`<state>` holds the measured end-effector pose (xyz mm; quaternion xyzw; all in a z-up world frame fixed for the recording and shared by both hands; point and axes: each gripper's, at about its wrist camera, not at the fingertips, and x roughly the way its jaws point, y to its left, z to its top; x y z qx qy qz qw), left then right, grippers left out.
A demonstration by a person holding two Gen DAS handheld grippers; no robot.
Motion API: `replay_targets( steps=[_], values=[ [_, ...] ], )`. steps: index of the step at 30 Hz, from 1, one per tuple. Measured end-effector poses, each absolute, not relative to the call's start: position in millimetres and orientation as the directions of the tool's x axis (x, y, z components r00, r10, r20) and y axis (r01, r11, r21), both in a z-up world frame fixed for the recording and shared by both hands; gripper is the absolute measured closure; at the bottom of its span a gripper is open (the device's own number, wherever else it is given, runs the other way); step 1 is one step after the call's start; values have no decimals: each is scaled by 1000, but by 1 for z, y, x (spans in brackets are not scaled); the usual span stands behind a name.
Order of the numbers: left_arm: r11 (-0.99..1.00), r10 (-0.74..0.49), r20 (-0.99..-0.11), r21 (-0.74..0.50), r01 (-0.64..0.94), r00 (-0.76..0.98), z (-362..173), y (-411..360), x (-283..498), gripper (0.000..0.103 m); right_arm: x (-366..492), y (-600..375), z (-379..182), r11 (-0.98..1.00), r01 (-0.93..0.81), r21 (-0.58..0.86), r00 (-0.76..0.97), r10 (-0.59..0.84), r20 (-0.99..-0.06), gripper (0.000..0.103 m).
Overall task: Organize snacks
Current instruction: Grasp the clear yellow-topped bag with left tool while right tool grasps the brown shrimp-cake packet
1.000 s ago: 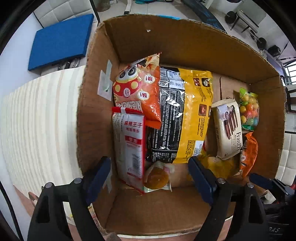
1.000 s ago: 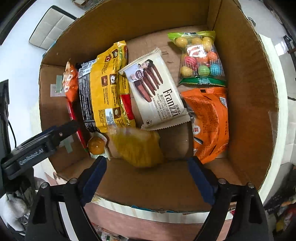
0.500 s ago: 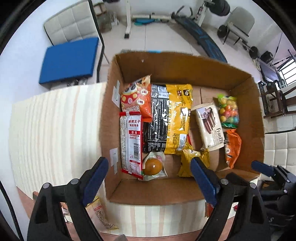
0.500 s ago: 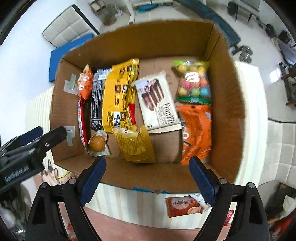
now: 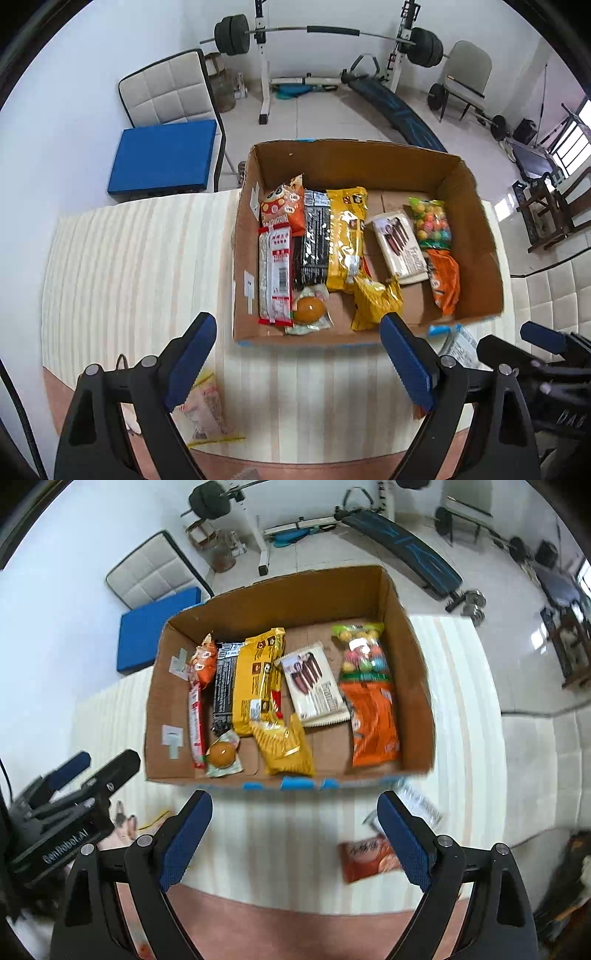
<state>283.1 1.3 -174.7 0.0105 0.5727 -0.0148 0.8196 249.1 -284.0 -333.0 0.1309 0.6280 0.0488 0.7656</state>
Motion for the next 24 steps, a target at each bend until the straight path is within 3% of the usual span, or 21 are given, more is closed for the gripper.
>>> replay_targets(
  steps=[4, 7, 15, 20, 24],
  values=[
    [999, -16, -943, -26, -26, 333, -186, 13, 251, 12, 217, -308, -352, 914, 239, 327, 183, 288, -940, 10],
    [996, -8, -954, -34, -82, 300, -207, 25, 229, 12, 190, -332, -397, 844, 399, 357, 117, 339, -933, 10],
    [980, 40, -991, 13, -201, 131, -286, 63, 199, 12, 148, -373, -514, 664, 692, 285, 18, 378, -925, 11],
    [956, 1, -997, -22, -292, 78, -314, 97, 192, 12, 151, -372, -538, 596, 756, 271, 41, 369, -928, 12],
    [938, -25, -998, -44, -344, 60, -325, 121, 190, 12, 162, -355, -541, 663, 727, 176, -14, 271, -963, 25]
  ],
)
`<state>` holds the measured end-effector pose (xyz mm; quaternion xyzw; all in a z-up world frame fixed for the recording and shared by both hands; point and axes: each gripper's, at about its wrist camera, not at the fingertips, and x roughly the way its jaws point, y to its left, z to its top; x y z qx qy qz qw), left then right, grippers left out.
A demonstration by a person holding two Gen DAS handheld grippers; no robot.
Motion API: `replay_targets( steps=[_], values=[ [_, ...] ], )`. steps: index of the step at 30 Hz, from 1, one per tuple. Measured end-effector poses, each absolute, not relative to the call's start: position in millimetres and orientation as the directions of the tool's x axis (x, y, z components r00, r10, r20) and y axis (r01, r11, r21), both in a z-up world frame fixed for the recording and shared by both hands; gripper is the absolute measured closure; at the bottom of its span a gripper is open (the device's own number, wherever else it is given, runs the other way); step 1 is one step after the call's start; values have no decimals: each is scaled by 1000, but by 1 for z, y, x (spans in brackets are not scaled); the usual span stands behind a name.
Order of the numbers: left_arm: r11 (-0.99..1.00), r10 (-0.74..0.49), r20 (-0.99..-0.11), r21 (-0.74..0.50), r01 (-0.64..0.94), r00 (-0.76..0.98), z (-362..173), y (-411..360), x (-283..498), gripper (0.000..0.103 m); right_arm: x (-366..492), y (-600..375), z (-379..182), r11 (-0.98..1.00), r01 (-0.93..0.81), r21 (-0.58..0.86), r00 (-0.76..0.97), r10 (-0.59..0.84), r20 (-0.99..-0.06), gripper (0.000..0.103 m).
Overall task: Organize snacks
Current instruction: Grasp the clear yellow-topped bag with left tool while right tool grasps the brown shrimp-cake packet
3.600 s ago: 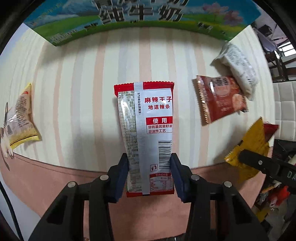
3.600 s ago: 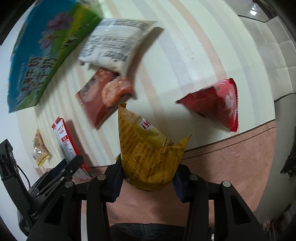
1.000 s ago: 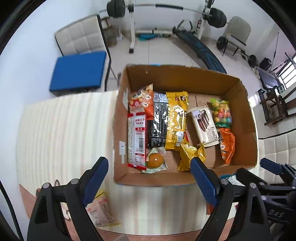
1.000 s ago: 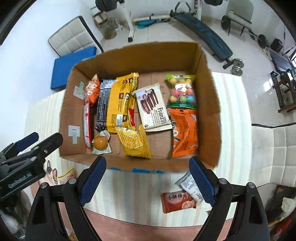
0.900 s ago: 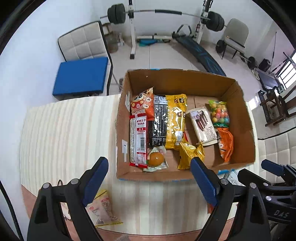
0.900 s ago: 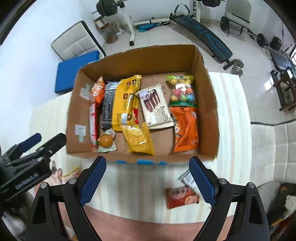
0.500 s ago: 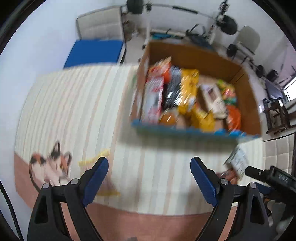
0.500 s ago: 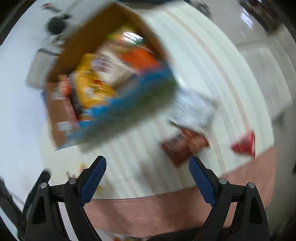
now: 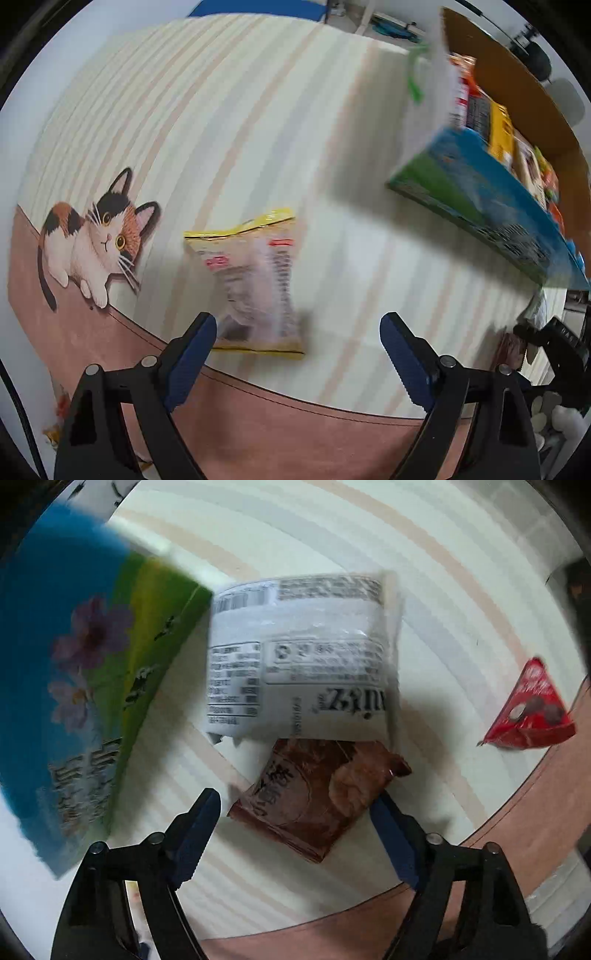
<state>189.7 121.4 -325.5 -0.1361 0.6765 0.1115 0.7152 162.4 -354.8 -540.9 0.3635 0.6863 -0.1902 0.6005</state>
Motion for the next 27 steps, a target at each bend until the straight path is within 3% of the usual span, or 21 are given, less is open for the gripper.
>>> replay_targets(
  steps=[3, 12, 14, 18, 19, 21, 22, 23, 24, 27],
  values=[
    [935, -22, -999, -34, -352, 39, -334, 135, 191, 12, 169, -332, -535, 759, 644, 98, -48, 168, -985, 38],
    [921, -116, -992, -93, -378, -38, -369, 168, 196, 12, 156, -257, -536, 982, 186, -3, -126, 21, -992, 40],
    [924, -132, -990, -107, -366, -44, -376, 166, 200, 12, 153, -251, -537, 987, 159, 3, -143, 26, -989, 39],
    [928, -175, -982, -140, -346, -71, -394, 158, 210, 13, 153, -238, -545, 979, 196, 58, -172, 92, -981, 22],
    [930, -171, -983, -137, -340, -71, -396, 157, 212, 15, 154, -238, -546, 975, 212, 66, -168, 103, -980, 22],
    [939, -148, -987, -120, -321, -62, -397, 153, 215, 36, 164, -229, -549, 972, 226, 67, -169, 107, -980, 22],
    [945, -125, -990, -101, -310, -60, -396, 151, 216, 40, 168, -229, -550, 971, 228, 68, -166, 108, -980, 24],
    [948, -119, -992, -98, -301, -50, -394, 148, 216, 53, 168, -230, -549, 971, 229, 66, -160, 104, -982, 25],
    [953, -116, -992, -97, -286, -48, -393, 144, 215, 58, 167, -234, -549, 970, 235, 61, -153, 99, -983, 29],
    [965, -113, -992, -97, -242, -53, -390, 127, 210, 59, 165, -238, -545, 972, 231, 35, -141, 69, -988, 46]
  ],
)
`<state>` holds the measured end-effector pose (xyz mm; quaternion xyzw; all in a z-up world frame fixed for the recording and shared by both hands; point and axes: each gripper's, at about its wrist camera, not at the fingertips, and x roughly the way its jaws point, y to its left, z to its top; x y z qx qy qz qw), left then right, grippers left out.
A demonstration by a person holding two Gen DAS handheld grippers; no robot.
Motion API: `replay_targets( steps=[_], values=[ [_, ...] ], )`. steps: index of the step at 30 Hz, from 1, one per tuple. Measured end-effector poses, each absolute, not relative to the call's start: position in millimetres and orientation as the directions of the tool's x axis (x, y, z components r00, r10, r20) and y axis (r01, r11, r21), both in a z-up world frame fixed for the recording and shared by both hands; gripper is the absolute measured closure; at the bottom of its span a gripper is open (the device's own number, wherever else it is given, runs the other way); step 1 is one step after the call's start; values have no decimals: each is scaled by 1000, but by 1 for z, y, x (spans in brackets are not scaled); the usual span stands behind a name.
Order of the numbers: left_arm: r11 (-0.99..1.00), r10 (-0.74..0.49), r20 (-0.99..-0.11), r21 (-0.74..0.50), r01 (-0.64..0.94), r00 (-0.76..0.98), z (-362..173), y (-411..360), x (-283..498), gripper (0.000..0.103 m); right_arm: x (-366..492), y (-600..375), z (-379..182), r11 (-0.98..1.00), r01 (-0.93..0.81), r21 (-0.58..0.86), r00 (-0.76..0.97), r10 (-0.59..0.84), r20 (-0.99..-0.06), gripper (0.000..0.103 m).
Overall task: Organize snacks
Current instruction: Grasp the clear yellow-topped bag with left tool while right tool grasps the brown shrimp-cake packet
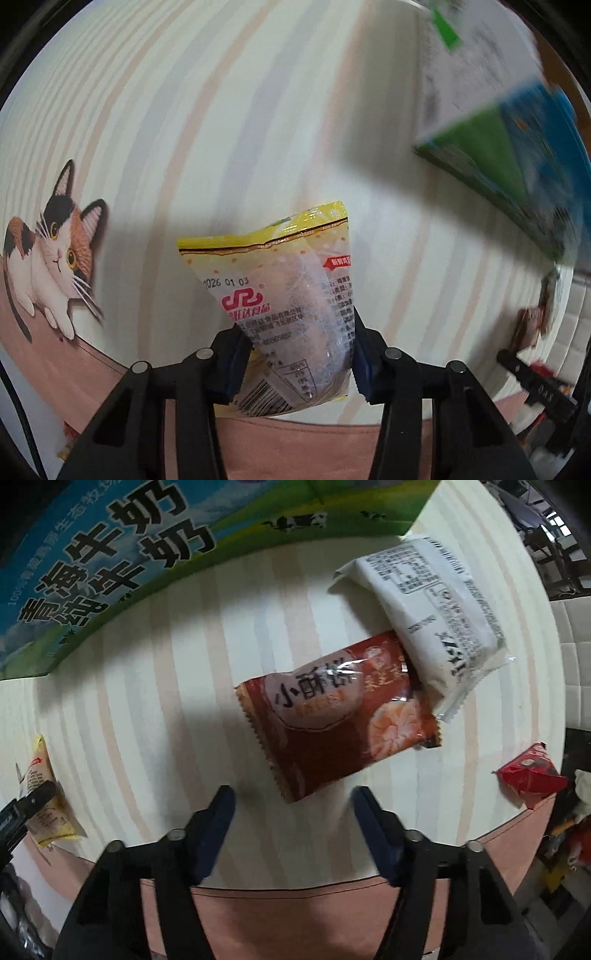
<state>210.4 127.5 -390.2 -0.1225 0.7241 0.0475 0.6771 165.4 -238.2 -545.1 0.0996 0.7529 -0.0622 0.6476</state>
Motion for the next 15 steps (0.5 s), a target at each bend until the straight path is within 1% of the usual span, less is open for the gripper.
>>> replay_targets(
  steps=[1, 3, 8, 9, 10, 11, 12, 13, 15],
  values=[
    [970, -113, -992, -98, -225, -56, -390, 119, 208, 59, 164, -239, -543, 974, 223, 32, -132, 63, -989, 62],
    [977, -118, -991, -105, -187, -61, -389, 100, 202, 59, 164, -253, -544, 977, 207, 52, -129, 79, -989, 83],
    [984, -146, -986, -137, -110, -77, -388, 53, 194, 59, 150, -273, -536, 954, 248, 171, -158, 213, -964, 81],
    [984, -151, -986, -143, -103, -76, -387, 43, 192, 59, 149, -279, -533, 943, 269, 195, -143, 239, -960, 77],
    [984, -156, -985, -148, -97, -74, -386, 39, 193, 59, 151, -286, -527, 933, 289, 216, -125, 261, -957, 67],
    [984, -162, -984, -156, -91, -72, -385, 32, 195, 59, 152, -289, -523, 928, 297, 224, -112, 267, -957, 60],
    [983, -165, -984, -159, -88, -71, -386, 33, 198, 59, 155, -293, -518, 925, 299, 236, -90, 274, -958, 45],
    [983, -167, -984, -161, -85, -70, -384, 30, 200, 59, 159, -296, -515, 926, 299, 230, -80, 265, -961, 34],
    [983, -172, -983, -167, -80, -63, -382, 26, 206, 59, 164, -307, -513, 910, 348, 225, -69, 265, -962, 34]
  ],
)
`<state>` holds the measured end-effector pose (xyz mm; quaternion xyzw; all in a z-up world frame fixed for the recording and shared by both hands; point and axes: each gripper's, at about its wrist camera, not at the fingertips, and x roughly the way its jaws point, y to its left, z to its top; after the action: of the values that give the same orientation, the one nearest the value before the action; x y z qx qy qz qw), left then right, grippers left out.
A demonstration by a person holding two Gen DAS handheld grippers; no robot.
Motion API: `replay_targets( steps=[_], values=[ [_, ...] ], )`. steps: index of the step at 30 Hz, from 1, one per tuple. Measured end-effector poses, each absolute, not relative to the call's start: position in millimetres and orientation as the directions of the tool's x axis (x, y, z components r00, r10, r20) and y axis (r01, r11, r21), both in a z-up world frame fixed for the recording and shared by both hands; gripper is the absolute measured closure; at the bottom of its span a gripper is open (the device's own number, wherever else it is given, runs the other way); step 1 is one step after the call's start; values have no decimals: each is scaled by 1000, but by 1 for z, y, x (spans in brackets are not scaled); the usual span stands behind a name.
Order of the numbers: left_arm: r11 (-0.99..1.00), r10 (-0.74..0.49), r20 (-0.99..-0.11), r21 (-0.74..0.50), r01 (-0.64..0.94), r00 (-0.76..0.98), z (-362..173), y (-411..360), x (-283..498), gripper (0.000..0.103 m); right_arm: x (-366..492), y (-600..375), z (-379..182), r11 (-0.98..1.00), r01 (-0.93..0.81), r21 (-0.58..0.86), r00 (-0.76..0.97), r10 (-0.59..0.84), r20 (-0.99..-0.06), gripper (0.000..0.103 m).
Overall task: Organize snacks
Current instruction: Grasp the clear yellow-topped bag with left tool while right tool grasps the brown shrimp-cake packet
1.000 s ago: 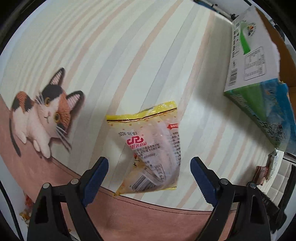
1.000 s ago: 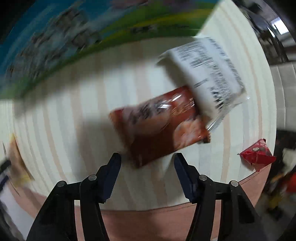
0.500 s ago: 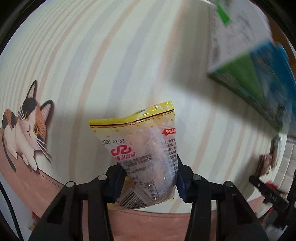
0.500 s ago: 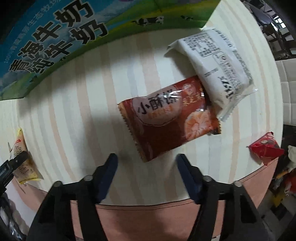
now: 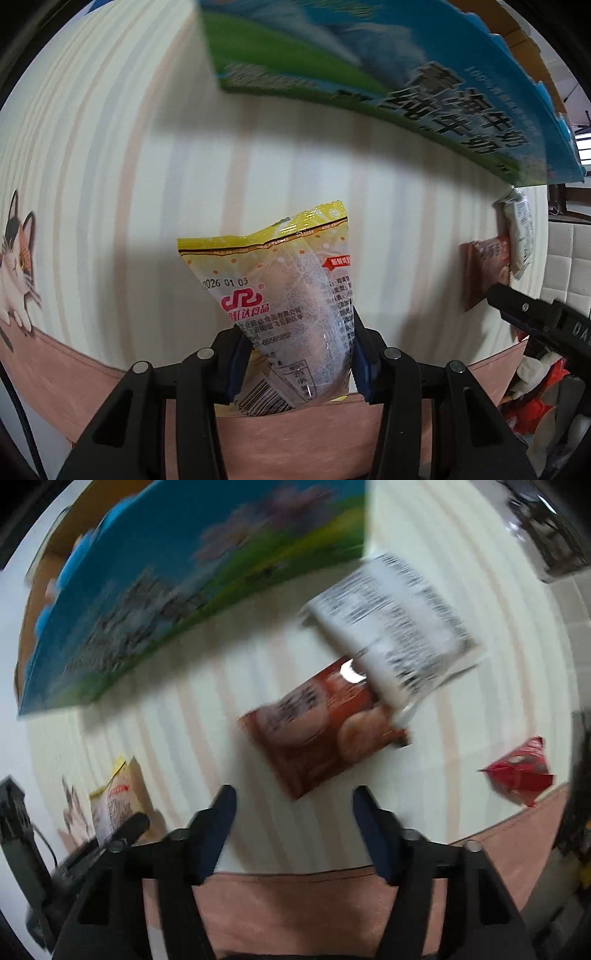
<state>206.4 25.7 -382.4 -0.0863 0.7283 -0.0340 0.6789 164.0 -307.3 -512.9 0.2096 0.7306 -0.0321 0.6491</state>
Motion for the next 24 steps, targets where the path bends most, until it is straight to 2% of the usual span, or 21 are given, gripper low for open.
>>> replay_targets(
  steps=[4, 6, 10, 14, 17, 19, 21, 23, 24],
  values=[
    [984, -168, -984, -164, -75, -53, -373, 10, 219, 59, 173, -339, -527, 785, 547, 292, -39, 372, -927, 34],
    [985, -160, -986, -157, -72, -48, -371, 9, 219, 59, 176, -354, -537, 712, 652, 260, -33, 370, -929, 34],
    [987, -149, -988, -146, -68, -48, -369, 11, 216, 59, 188, -354, -546, 705, 687, 176, -81, 316, -945, 33],
    [987, -148, -987, -144, -65, -60, -371, 19, 210, 59, 200, -331, -549, 822, 559, 115, -135, 226, -965, 35],
    [987, -151, -986, -146, -64, -75, -379, 7, 206, 59, 203, -296, -549, 960, 267, 81, -192, 135, -972, 37],
    [987, -151, -985, -147, -63, -79, -385, 0, 206, 59, 197, -284, -550, 988, 134, 75, -225, 104, -969, 37],
    [986, -156, -984, -151, -67, -83, -387, -1, 203, 59, 193, -281, -550, 994, 83, 71, -246, 89, -965, 37],
    [986, -158, -983, -153, -71, -88, -390, -3, 201, 59, 193, -287, -547, 982, 144, 120, -222, 150, -964, 33],
    [986, -154, -984, -148, -71, -85, -391, -4, 201, 59, 193, -294, -545, 964, 208, 163, -198, 205, -959, 26]
  ],
)
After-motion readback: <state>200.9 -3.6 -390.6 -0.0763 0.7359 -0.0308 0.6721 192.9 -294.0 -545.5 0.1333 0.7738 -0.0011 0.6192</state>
